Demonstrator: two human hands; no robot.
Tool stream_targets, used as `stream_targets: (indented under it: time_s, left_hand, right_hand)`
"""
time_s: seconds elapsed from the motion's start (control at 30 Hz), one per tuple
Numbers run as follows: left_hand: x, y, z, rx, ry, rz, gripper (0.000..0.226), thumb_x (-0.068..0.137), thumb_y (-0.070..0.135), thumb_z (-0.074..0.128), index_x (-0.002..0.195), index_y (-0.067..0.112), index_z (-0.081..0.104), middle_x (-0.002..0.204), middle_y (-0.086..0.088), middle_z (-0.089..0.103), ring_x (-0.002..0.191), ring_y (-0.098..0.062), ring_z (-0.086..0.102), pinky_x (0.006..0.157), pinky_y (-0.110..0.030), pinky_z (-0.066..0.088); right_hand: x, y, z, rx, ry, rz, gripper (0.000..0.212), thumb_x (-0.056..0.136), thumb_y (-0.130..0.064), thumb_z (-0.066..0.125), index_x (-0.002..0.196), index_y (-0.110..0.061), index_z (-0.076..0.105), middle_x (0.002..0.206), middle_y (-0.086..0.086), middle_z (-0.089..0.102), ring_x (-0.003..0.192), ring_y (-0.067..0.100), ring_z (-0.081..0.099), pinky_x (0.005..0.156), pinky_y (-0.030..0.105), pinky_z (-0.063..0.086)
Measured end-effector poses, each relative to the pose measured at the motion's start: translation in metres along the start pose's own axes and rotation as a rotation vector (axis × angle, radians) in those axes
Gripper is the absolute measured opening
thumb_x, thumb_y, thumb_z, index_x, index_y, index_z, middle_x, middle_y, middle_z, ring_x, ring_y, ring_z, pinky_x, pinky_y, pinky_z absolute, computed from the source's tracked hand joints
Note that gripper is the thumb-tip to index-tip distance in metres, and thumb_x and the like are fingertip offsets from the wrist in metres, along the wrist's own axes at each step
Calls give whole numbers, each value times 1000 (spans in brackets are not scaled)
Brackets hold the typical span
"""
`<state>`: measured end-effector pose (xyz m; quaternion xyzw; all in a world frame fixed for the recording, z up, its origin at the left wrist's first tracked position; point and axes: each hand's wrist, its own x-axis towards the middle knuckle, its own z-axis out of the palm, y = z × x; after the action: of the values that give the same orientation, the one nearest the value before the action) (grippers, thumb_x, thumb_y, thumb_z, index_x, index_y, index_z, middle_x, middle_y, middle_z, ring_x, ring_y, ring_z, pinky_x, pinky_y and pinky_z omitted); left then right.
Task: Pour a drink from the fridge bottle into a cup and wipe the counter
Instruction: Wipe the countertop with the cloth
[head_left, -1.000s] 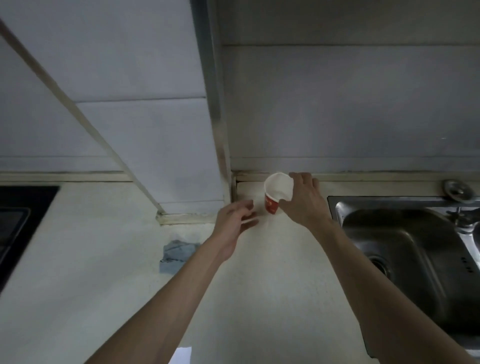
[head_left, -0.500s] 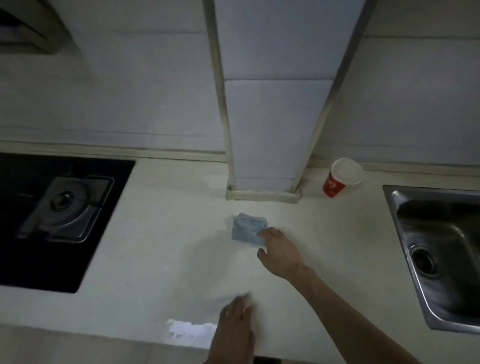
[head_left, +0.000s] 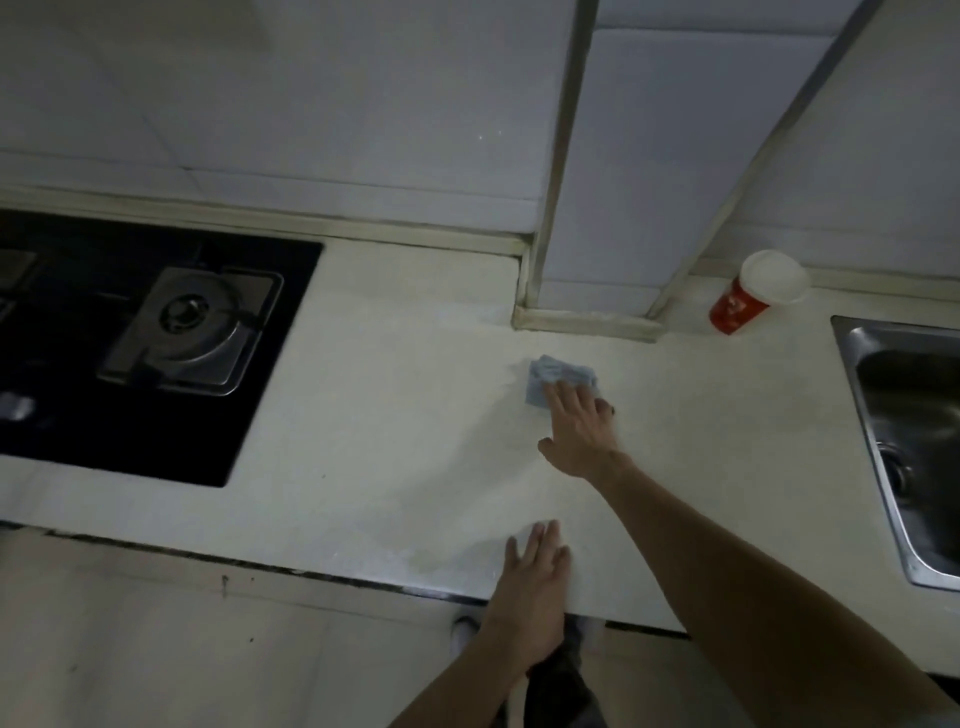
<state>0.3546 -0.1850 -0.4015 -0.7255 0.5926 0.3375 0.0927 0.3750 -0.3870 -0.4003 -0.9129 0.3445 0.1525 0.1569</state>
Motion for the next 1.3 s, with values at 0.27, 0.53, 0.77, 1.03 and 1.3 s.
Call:
stream_targets:
  time_s: [0.27,0.53,0.77,1.03,1.3]
  left_hand:
    - [-6,-4,5,-48,58,18,71,96,15,49,156,8,13,165,-12,-10,152,-31,-9,123,-50,-3]
    - [-10,-2,14,99,96,23,78,96,20,47,157,6,1,164,-18,-12,152,-35,-10,122,-52,-2]
    - [0,34,8,139,162,138,68,99,18,40,157,5,6,166,-12,-2,153,-28,0,124,-43,8]
    - [14,99,10,184,27,211,70,104,29,38,156,4,-3,166,-12,-5,153,-28,-3,124,-45,8]
    - [34,123,-4,82,17,288,72,101,23,46,157,10,4,166,-6,-1,153,-23,0,125,-43,7]
  right_hand:
    - [-19,5,16,-89,47,-39,79,77,-46,57,145,-20,28,144,7,35,131,34,33,106,50,30]
    - [-157,40,72,-21,-5,76,83,82,-37,49,155,-15,15,163,5,10,151,27,0,119,44,-10]
    - [-256,59,110,-26,48,204,76,74,-37,42,145,-11,42,152,9,40,143,31,31,112,49,17]
    - [-270,75,112,20,-2,302,75,77,-38,35,148,-13,38,154,10,36,145,30,28,115,46,10]
    - [-279,113,103,48,26,372,75,78,-43,34,145,-10,42,150,13,42,141,32,34,114,42,6]
